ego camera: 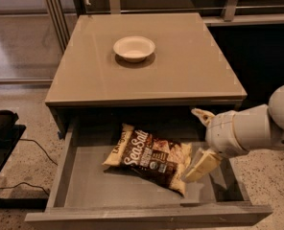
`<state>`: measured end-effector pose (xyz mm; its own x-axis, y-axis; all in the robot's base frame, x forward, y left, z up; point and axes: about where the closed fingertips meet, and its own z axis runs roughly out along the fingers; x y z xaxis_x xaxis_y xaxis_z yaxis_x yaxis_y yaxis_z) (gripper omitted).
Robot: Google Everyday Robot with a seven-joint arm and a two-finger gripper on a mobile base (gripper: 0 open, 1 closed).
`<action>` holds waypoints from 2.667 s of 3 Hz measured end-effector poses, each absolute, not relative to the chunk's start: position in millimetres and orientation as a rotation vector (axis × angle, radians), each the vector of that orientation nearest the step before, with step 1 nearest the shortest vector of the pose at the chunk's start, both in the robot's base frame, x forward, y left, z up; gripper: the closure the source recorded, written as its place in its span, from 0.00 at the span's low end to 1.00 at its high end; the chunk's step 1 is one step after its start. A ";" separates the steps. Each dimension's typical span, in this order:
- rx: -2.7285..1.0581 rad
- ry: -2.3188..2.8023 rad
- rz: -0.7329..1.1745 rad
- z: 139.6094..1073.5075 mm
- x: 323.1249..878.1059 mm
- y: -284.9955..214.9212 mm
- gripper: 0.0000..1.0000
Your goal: Pick brown chip bag from top drawer and place on counter
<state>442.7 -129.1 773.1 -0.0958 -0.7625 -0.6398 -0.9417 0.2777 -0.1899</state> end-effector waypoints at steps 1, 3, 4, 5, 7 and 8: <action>-1.541 1.918 0.410 735.8 437.9 -106.3 0.00; -1.558 1.989 0.457 660.2 438.0 -77.0 0.00; -1.511 2.006 0.398 649.3 460.8 -77.1 0.00; -1.463 2.010 0.356 646.3 479.0 -77.7 0.00; -1.419 2.066 0.437 615.4 471.1 -69.8 0.00; -1.419 2.066 0.437 615.2 471.1 -69.7 0.20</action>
Offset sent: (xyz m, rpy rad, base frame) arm -0.0253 0.0679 -0.1322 0.0016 0.1709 0.0642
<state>471.1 -69.7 615.2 -0.2585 -0.7304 -0.6322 -0.9240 0.3779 -0.0588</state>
